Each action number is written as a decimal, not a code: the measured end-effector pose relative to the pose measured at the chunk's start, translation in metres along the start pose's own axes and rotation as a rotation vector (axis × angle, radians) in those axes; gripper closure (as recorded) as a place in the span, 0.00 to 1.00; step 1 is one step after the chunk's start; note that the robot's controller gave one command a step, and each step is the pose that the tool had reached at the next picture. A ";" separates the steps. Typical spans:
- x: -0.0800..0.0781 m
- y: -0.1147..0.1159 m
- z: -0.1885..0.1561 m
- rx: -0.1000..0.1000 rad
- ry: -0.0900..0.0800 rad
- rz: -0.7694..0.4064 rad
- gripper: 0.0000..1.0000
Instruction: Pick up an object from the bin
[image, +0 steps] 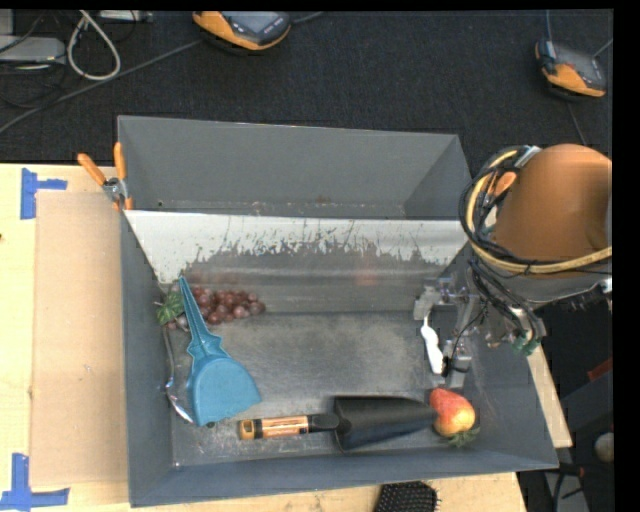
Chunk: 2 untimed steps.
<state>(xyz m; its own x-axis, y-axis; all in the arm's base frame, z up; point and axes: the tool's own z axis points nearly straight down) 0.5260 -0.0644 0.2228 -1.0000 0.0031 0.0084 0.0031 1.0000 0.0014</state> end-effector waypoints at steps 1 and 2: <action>-0.002 0.000 -0.004 0.001 -0.008 -0.002 0.00; 0.020 0.006 0.055 0.001 -0.011 -0.012 0.00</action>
Offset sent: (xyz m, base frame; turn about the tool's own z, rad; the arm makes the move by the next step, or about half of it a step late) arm -0.0358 0.0097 -0.0918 -0.0255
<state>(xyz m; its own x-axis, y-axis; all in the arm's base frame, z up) 0.5051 -0.0586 0.1684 -1.0000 -0.0089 -0.0028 -0.0089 1.0000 0.0002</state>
